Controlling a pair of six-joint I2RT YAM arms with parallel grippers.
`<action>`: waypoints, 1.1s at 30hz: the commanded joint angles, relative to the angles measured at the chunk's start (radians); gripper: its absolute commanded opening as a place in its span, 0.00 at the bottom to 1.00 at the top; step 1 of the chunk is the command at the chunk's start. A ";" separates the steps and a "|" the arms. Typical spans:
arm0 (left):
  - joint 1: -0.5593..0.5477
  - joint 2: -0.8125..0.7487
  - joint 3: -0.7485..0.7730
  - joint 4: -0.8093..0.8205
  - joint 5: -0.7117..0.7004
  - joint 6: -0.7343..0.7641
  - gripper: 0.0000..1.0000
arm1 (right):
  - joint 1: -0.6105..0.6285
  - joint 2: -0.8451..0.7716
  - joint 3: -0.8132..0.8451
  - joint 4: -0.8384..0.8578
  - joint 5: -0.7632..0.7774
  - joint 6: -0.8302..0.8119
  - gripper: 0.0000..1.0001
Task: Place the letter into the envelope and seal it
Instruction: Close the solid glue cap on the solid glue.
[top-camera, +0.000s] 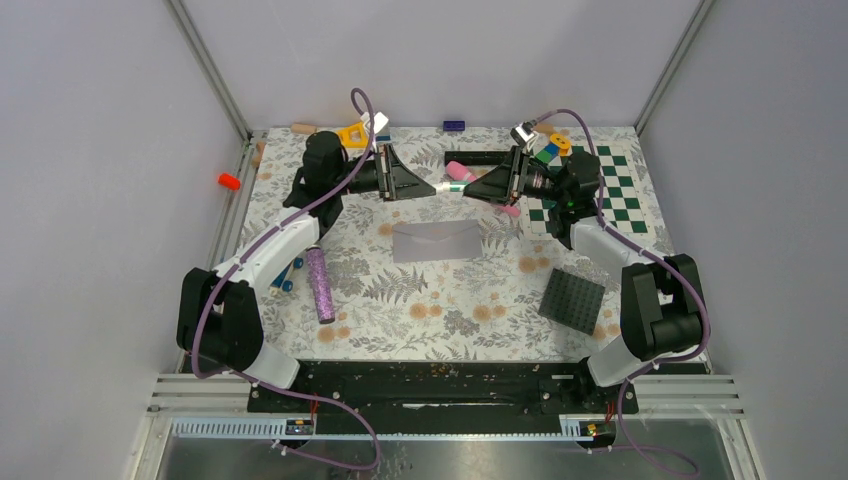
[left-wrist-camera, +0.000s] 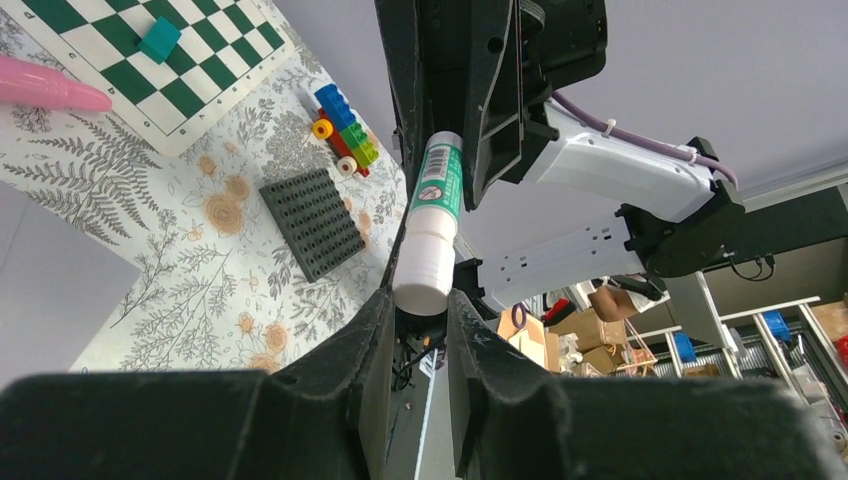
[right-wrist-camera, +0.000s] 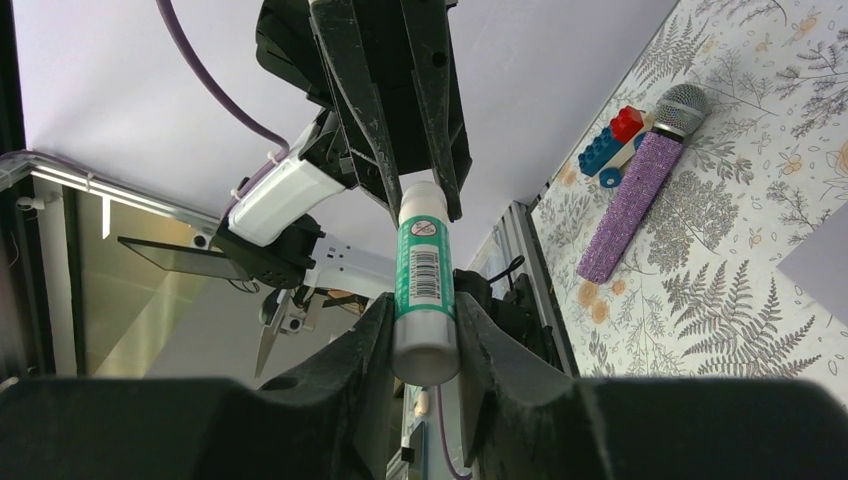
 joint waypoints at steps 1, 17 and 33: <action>-0.012 -0.004 -0.010 0.139 0.022 -0.057 0.08 | 0.038 -0.012 0.018 0.055 -0.022 0.000 0.15; -0.030 0.000 0.009 0.047 0.022 0.027 0.08 | 0.073 0.002 0.036 0.018 -0.039 -0.021 0.12; -0.087 0.019 0.049 -0.053 0.034 0.117 0.08 | 0.119 0.014 0.052 -0.088 -0.044 -0.100 0.09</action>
